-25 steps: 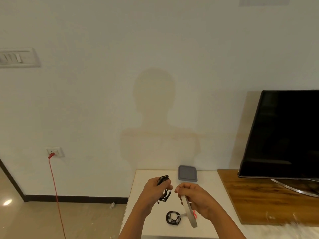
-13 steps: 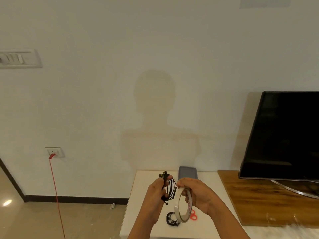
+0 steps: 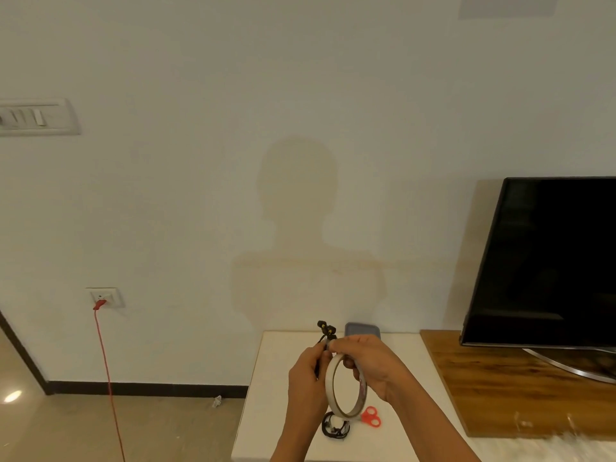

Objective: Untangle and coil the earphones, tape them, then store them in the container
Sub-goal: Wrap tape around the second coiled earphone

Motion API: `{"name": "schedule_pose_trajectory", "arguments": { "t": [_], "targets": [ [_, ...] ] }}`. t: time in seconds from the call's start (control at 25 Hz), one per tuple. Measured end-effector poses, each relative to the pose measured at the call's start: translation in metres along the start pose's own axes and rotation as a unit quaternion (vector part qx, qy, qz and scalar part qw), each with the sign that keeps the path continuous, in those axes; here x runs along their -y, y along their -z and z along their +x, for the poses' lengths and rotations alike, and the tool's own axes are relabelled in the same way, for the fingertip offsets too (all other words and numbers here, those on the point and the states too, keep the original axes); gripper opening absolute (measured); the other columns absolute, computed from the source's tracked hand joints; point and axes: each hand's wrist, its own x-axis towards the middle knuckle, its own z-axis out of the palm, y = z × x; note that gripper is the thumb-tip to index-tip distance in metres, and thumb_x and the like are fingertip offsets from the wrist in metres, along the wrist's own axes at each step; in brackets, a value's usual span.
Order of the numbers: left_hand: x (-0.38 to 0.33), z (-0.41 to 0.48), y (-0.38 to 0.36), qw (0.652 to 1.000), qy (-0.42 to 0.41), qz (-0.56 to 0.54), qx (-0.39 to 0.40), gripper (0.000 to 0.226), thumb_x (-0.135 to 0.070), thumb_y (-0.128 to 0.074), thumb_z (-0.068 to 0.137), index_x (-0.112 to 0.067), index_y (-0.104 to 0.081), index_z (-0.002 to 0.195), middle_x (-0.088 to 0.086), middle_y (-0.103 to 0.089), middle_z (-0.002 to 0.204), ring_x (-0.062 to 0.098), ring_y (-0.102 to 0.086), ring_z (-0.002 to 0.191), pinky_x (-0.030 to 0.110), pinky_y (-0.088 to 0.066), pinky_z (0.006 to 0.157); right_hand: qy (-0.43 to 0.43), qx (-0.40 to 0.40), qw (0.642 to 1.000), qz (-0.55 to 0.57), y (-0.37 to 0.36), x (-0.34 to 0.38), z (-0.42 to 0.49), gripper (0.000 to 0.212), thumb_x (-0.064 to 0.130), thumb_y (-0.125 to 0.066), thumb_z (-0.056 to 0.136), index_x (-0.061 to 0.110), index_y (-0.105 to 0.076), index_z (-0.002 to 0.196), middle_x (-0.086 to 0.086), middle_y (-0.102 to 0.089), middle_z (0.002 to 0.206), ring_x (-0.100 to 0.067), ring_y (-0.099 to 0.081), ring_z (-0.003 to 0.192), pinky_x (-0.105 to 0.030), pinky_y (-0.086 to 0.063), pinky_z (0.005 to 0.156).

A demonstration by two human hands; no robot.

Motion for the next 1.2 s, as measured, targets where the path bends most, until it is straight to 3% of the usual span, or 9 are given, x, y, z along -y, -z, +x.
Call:
{"name": "schedule_pose_trajectory", "arguments": {
  "t": [0.12,0.32,0.44,0.6,0.8,0.92,1.0,1.2],
  "targets": [
    [0.000,-0.001,-0.003,1.000,-0.006,0.006,-0.008,0.033,-0.013,-0.054,0.095,-0.044,-0.060,0.087,-0.001,-0.068,0.081,0.009,-0.063,0.077,0.014,-0.048,0.067,-0.001,-0.016,0.999,-0.034,0.000,0.003,0.000,0.016,0.019,-0.065,0.081,0.006,-0.072,0.076,0.001,-0.053,0.055,-0.007,-0.039,0.050,-0.020,-0.029,0.047],
    [-0.007,-0.003,0.001,0.999,0.023,0.003,0.033,0.028,-0.018,-0.054,0.096,-0.043,-0.064,0.089,-0.002,-0.068,0.086,0.008,-0.062,0.080,0.015,-0.049,0.071,-0.001,-0.025,0.999,-0.042,0.003,0.006,-0.001,0.015,0.017,-0.066,0.079,0.009,-0.066,0.065,0.002,-0.049,0.049,-0.007,-0.036,0.047,-0.022,-0.027,0.047],
    [-0.011,-0.004,0.003,0.996,0.070,-0.019,0.048,0.025,-0.026,-0.051,0.096,-0.028,-0.071,0.081,0.002,-0.069,0.085,0.010,-0.061,0.077,0.017,-0.047,0.068,-0.002,-0.023,0.998,-0.065,0.005,0.005,-0.001,0.016,0.021,-0.067,0.077,0.010,-0.067,0.066,0.002,-0.048,0.051,-0.008,-0.037,0.049,-0.022,-0.028,0.049],
    [-0.012,-0.004,0.002,0.996,0.085,-0.015,0.029,0.042,-0.034,-0.047,0.097,-0.021,-0.073,0.066,0.009,-0.068,0.071,0.009,-0.056,0.063,0.023,-0.044,0.063,-0.005,-0.029,0.995,-0.095,0.006,0.001,-0.001,0.022,0.024,-0.068,0.078,0.004,-0.069,0.070,0.001,-0.051,0.053,-0.009,-0.039,0.054,-0.022,-0.031,0.051],
    [-0.017,-0.002,0.002,0.985,0.138,-0.099,0.008,0.041,-0.019,-0.050,0.095,-0.010,-0.066,0.059,0.002,-0.063,0.056,0.008,-0.053,0.052,0.025,-0.044,0.061,0.006,-0.015,0.993,-0.115,0.002,-0.003,-0.001,0.028,0.026,-0.071,0.075,-0.001,-0.074,0.082,-0.002,-0.061,0.064,-0.009,-0.046,0.063,-0.021,-0.034,0.059],
    [-0.013,-0.001,-0.001,0.960,0.207,-0.190,0.018,0.034,-0.016,-0.050,0.095,-0.001,-0.071,0.072,0.009,-0.063,0.061,0.016,-0.056,0.057,0.027,-0.045,0.061,0.035,-0.027,0.990,-0.136,0.001,-0.004,-0.001,0.023,0.021,-0.069,0.080,-0.001,-0.073,0.083,-0.002,-0.066,0.068,-0.004,-0.056,0.064,-0.019,-0.040,0.066],
    [-0.006,0.003,-0.001,0.935,0.259,-0.243,0.018,0.030,-0.012,-0.051,0.095,0.006,-0.070,0.081,0.016,-0.061,0.067,0.022,-0.054,0.060,0.030,-0.045,0.059,0.045,-0.034,0.986,-0.155,0.001,-0.006,0.001,0.023,0.021,-0.069,0.078,-0.001,-0.072,0.080,-0.005,-0.067,0.071,-0.010,-0.060,0.070,-0.025,-0.046,0.074],
    [0.003,0.007,0.001,0.906,0.299,-0.298,0.040,0.025,-0.009,-0.048,0.096,0.001,-0.070,0.096,0.014,-0.066,0.068,0.019,-0.057,0.056,0.028,-0.045,0.054,0.030,-0.001,0.976,-0.214,0.009,-0.008,0.006,0.022,0.028,-0.070,0.076,0.007,-0.070,0.069,-0.006,-0.060,0.068,-0.012,-0.052,0.068,-0.028,-0.042,0.068]
  ]
}}
